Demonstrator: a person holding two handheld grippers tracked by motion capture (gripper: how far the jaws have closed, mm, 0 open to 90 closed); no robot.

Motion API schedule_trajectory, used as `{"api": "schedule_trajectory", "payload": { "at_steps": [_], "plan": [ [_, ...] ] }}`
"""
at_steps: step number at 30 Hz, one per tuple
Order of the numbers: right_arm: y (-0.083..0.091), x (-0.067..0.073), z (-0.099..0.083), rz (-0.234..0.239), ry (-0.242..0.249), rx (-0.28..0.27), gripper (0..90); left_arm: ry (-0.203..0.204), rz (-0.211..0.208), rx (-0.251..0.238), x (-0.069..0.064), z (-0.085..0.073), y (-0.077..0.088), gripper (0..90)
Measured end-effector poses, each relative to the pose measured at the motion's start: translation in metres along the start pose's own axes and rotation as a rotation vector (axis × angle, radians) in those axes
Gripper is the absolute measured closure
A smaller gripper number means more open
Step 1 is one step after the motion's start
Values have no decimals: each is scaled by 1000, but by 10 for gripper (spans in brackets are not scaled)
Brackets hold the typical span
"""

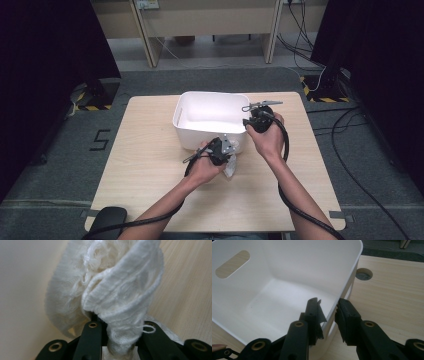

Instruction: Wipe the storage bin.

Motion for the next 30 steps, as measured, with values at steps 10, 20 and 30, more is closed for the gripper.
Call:
{"api": "schedule_trajectory", "payload": {
  "at_steps": [10, 20, 30],
  "plan": [
    [0, 0, 0, -1, 2, 1, 716, 1, -4, -9, -1, 4, 2, 779],
    [0, 0, 0, -3, 3, 0, 716, 6, 1, -50, 1, 15, 19, 779],
    [-1, 0, 0, -2, 6, 0, 716, 2, 8, -77, 2, 24, 31, 779]
  ]
}}
Point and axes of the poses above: each handheld gripper's, and its own axes: y roughly backward along the jaws, z roughly out of its top, x roughly to its left, the point moved 1 cm from there along -y, roughly forward along the jaws, and after that the axes turned 8 degrees about -z, right-handed, at the moved point
